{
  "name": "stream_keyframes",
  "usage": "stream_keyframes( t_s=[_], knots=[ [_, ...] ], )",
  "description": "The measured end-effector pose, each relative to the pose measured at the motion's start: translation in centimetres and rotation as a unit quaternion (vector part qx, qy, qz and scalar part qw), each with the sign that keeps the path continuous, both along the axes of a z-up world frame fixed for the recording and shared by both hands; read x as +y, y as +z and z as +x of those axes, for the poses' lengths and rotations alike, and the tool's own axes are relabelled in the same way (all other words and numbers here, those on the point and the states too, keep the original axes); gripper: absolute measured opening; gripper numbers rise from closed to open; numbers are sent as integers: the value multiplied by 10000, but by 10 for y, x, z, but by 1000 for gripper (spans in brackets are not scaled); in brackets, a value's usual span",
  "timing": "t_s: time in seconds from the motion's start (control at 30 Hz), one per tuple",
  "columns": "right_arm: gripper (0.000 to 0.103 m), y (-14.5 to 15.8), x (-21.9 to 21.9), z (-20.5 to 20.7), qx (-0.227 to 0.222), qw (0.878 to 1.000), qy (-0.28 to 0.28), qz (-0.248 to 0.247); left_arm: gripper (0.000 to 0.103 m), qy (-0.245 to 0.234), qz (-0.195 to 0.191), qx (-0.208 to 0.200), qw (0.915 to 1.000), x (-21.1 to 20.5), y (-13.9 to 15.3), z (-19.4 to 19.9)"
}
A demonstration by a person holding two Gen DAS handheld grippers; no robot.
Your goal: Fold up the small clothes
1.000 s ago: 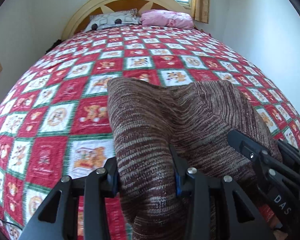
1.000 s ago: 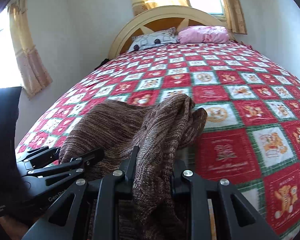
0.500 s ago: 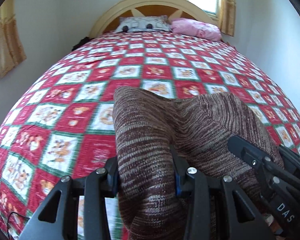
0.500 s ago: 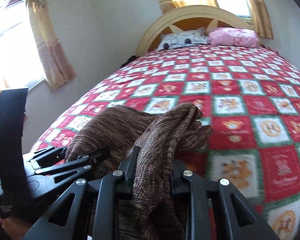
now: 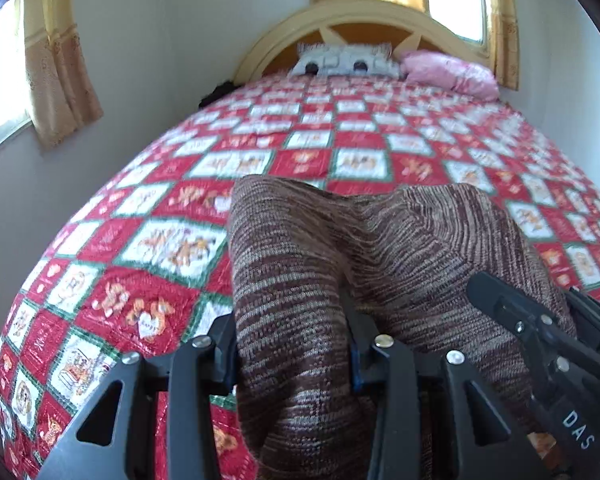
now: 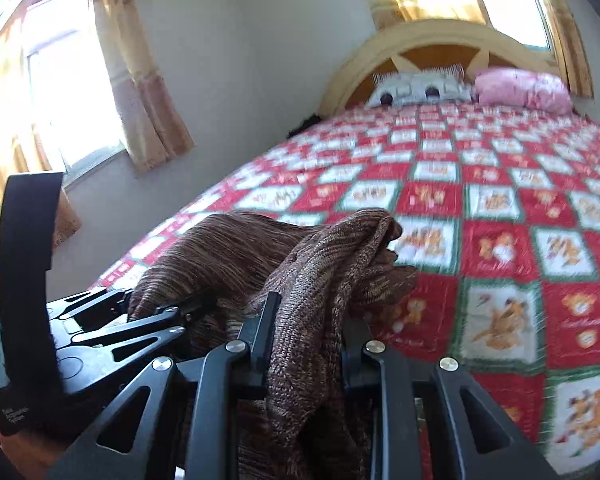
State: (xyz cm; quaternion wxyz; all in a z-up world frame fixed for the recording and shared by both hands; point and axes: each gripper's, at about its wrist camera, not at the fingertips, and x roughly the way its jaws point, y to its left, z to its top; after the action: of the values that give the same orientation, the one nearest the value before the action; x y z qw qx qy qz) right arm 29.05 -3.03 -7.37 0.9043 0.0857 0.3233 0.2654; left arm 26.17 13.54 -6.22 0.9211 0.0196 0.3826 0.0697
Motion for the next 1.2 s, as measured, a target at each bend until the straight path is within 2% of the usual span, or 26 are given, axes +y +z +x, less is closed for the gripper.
stream_keyframes(
  t_s=[0.13,0.23,0.33,0.4,0.47,0.57,0.6,0.63,0.67,0.77,0.87,0.9,0.97,1.03,1.1,1.17,1.2],
  knots=[
    [25,-29,4,4,383,9991,19,-167,43,193,-331,443,9983,14,-30,2],
    [25,-35,1,7,567,9983,42,-161,46,275,-624,497,9964,21,-38,-1],
    [25,-44,3,11,779,9965,31,-289,51,252,-661,470,9964,23,-39,-2],
    [25,-47,-1,12,884,9959,40,-180,63,300,-689,476,9960,27,-40,-7],
    [26,-49,-5,11,1021,9945,55,-213,71,321,-816,490,9949,35,-40,-14],
    [36,-48,-11,-1,1088,9938,111,-172,79,378,-1344,550,9887,54,-42,-30],
    [46,-47,-13,-5,1096,9938,119,-165,81,393,-1469,594,9866,58,-44,-36],
    [59,-47,-17,-8,1163,9930,136,-141,82,372,-1479,605,9865,59,-44,-39],
    [63,-49,-22,-9,1285,9915,157,-80,83,332,-1445,611,9871,59,-44,-41],
    [64,-47,-49,-4,1624,9851,149,548,83,329,-1501,634,9861,61,-38,-47],
    [77,-40,-78,19,1755,9760,-169,1279,81,361,-1682,464,9840,64,-21,-48],
    [81,-39,-86,33,1823,9690,-216,1656,81,337,-1711,342,9841,63,-14,-47],
    [83,-47,-88,61,2180,9530,-114,2103,81,175,-1754,113,9843,56,-3,-42],
    [83,-61,-79,88,2637,9399,-51,2168,81,53,-1633,18,9866,46,0,-31],
    [83,-74,-66,106,2850,9334,55,2179,81,-6,-1528,177,9881,36,-11,-20],
    [83,-68,-50,117,2590,9473,125,1881,81,-35,-1462,279,9889,30,-26,-18],
    [83,-65,-43,121,2510,9515,229,1762,81,16,-1232,226,9921,26,-31,-21]
  ],
)
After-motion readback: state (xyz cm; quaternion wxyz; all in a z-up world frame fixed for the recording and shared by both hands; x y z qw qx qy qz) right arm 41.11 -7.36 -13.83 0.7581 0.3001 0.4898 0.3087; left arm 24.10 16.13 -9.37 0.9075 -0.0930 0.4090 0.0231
